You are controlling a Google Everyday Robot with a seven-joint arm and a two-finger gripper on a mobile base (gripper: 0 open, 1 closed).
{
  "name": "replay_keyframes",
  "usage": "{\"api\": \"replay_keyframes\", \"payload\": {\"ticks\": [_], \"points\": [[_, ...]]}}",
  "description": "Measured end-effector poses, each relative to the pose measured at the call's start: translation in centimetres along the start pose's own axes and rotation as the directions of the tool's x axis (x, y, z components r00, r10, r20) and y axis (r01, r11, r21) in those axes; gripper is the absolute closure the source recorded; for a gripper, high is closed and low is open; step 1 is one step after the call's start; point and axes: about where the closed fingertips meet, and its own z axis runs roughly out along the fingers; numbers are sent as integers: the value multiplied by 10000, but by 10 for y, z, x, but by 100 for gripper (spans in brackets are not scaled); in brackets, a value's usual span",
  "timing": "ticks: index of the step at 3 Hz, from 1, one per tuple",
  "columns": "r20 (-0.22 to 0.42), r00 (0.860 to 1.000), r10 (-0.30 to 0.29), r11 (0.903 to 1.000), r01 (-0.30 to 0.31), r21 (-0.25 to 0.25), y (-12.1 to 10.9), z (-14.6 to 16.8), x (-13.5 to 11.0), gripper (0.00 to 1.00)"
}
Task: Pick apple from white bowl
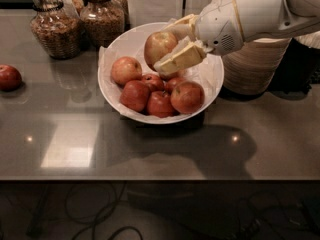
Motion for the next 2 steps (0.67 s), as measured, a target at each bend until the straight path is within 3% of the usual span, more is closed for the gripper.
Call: {"api": "replay_keyframes", "payload": {"ticks": [1,2], "points": [[551,9969,-555,9984,549,117,0,-22,-45,100],[551,9969,-555,9984,549,116,0,-22,-45,100]]}}
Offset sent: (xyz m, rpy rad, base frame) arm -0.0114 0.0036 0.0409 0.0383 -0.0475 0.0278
